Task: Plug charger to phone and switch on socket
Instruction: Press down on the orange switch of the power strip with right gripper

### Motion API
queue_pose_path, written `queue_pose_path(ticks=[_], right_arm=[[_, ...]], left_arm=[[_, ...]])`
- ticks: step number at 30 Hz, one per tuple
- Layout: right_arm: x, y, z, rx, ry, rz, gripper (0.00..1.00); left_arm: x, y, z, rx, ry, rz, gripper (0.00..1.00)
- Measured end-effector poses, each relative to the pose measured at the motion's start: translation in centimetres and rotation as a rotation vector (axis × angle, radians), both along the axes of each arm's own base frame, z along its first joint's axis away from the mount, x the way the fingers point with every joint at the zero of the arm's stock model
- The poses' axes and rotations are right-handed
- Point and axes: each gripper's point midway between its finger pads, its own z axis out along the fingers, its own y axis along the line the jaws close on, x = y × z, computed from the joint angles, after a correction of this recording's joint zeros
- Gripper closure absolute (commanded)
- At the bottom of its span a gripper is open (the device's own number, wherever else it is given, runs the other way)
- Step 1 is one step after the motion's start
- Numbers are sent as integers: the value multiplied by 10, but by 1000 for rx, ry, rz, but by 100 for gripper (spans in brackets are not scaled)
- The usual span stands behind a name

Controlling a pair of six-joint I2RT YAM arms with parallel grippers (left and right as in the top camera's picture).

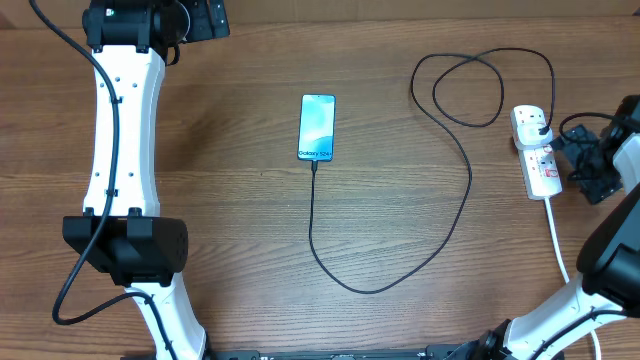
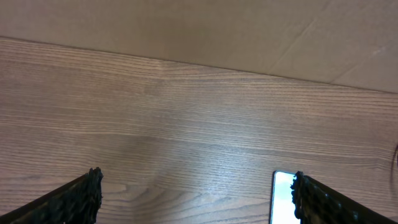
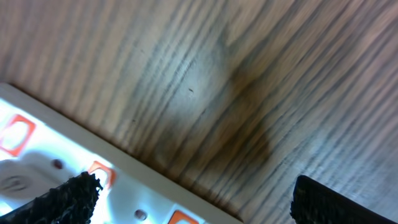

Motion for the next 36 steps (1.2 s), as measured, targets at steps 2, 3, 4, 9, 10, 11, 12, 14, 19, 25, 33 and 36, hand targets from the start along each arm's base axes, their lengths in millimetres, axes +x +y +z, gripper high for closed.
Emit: queue_pose_path(ticks=[2,3,4,9,10,11,12,14,19,25,33,36], right_arm=[[-1,2,-8,16,12,1,0],[0,2,-8,16,12,-1,0],[0,2,-9,18,11,-2,0],[3,2,-8,17,-5,10,0],[6,3,-7,24,-15,16,0],[7,4,-7,28,-21,21,0],[7,5,-7,31,-22,24,0],[8,6,-7,36,-25,29,0],[8,6,-7,37,-26,36,0],[8,8,-7,46,-29,40,0],[9,11,-6,61,-32,59,0],[7,14,-7,77,-26,72,0]], left_arm=[[0,0,0,0,0,0,0],[0,0,0,0,0,0,0],[0,0,0,0,0,0,0],[0,0,0,0,0,0,0],[0,0,0,0,0,0,0],[0,0,0,0,0,0,0],[0,0,0,0,0,0,0],[0,0,0,0,0,0,0],[0,0,0,0,0,0,0],[0,0,0,0,0,0,0],[0,0,0,0,0,0,0],[0,0,0,0,0,0,0]])
